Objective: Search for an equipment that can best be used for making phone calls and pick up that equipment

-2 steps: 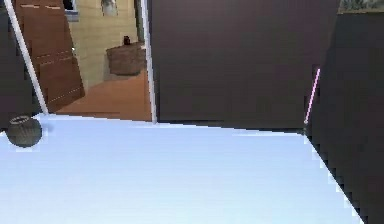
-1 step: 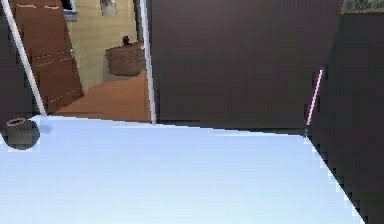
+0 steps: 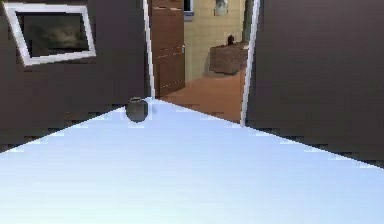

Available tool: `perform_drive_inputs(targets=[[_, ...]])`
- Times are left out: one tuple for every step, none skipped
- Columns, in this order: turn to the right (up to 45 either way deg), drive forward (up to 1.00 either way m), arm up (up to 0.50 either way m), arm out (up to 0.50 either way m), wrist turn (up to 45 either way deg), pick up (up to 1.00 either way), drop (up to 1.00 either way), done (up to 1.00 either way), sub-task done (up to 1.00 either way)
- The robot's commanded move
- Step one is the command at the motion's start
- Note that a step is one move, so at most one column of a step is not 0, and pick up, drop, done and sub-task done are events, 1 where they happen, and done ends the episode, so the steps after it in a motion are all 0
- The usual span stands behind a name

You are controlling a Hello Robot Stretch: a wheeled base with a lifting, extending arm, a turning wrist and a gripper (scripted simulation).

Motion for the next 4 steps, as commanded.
perform_drive_inputs(targets=[[0.0,1.0,0.0,0.0,0.0,0.0,0.0,0.0,0.0],[0.0,1.0,0.0,0.0,0.0,0.0,0.0,0.0,0.0],[0.0,0.7,0.0,0.0,0.0,0.0,0.0,0.0,0.0],[30.0,0.0,0.0,0.0,0.0,0.0,0.0,0.0,0.0]])
